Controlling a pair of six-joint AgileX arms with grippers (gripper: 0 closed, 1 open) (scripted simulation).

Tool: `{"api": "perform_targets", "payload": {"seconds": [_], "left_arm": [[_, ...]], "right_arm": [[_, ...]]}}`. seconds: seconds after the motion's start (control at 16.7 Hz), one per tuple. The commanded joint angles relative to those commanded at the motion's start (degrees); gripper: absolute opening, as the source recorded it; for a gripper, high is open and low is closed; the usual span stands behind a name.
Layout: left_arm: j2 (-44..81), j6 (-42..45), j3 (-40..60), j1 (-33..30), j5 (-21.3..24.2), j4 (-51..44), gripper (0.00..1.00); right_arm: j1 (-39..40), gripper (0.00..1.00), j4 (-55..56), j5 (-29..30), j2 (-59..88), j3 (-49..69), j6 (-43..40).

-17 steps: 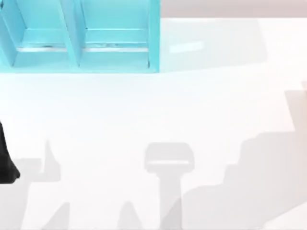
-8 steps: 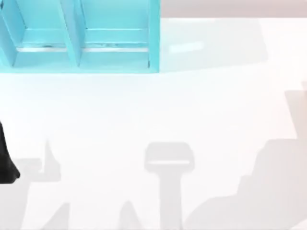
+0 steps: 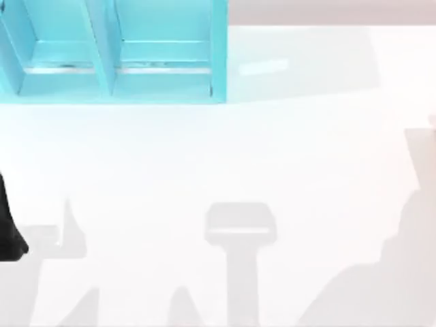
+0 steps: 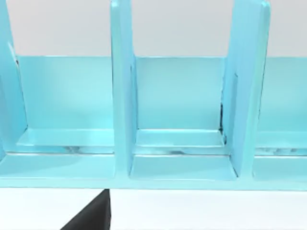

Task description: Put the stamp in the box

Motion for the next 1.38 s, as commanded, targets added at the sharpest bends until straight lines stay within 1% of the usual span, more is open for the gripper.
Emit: {"api": "perform_targets", "payload": {"seconds": [0.3, 1.08, 1.14, 1.38], "left_arm": [[0.0, 0.0, 0.0, 0.0, 0.0, 0.0, 1.0], [0.0, 0.0, 0.0, 0.0, 0.0, 0.0, 1.0], [0.0, 0.0, 0.0, 0.0, 0.0, 0.0, 1.0], [0.0, 0.0, 0.0, 0.0, 0.0, 0.0, 1.0]], "right_arm": [[-0.01, 0.0, 0.75, -0.06, 0.42, -0.76, 0.15], [-0.01, 0.98, 0.75, -0.06, 0.42, -0.76, 0.15], [-0.01, 1.0, 0.75, -0.06, 0.42, -0.76, 0.15], [-0.01, 1.0, 0.75, -0.06, 0.42, -0.76, 0.15]]}}
